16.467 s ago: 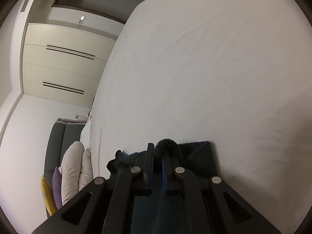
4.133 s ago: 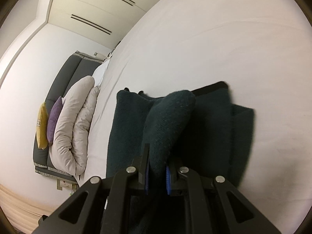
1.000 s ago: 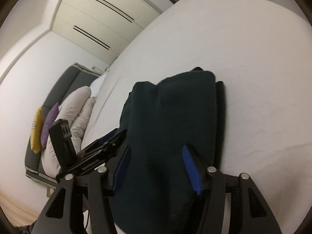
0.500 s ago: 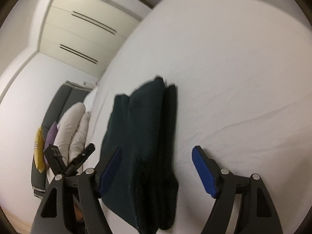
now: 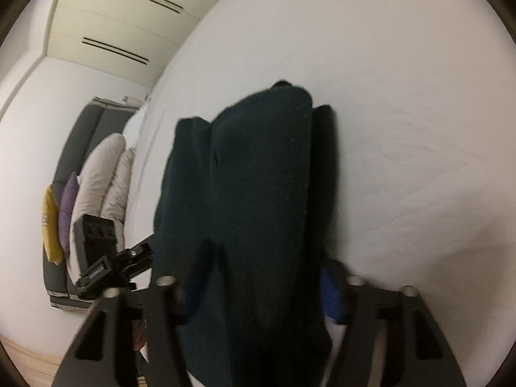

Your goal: Fold small clothes

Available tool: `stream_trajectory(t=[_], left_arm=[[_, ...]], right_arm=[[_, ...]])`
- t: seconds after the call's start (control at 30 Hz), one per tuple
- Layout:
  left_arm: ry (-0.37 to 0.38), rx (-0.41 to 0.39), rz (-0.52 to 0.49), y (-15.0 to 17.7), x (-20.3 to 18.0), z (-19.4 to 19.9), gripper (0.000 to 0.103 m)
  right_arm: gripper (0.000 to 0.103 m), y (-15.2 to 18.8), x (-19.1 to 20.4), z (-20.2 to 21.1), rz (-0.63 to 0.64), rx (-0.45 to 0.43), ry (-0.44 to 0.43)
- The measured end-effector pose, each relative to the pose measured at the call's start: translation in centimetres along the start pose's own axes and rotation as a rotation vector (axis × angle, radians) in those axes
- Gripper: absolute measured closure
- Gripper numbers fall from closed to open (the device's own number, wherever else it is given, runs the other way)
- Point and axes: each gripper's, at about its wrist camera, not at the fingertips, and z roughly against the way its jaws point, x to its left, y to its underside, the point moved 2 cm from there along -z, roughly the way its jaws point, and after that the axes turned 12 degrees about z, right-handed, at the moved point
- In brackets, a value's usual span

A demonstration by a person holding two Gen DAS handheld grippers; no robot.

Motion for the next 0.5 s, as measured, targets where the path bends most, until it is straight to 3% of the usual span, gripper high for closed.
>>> stream_trajectory(t=[0.13, 0.23, 0.5], left_arm=[[-0.031, -0.016, -0.016, 0.3, -0.8, 0.0, 0.064], [-0.052, -0.039, -0.033, 1.0, -1.9, 1.0, 0.072], [-0.076, -0.144, -0.109, 5.5, -5.0, 8.6, 0.073]], right_arm=[[0.073, 0.3, 1.1, 0.2, 0.033, -0.016, 0.056], [0.076, 0.5, 3.4, 0.9, 0.084, -0.029, 0.125], [0.077, 3.1, 13.0, 4.7, 0.227, -0.081, 0.114]])
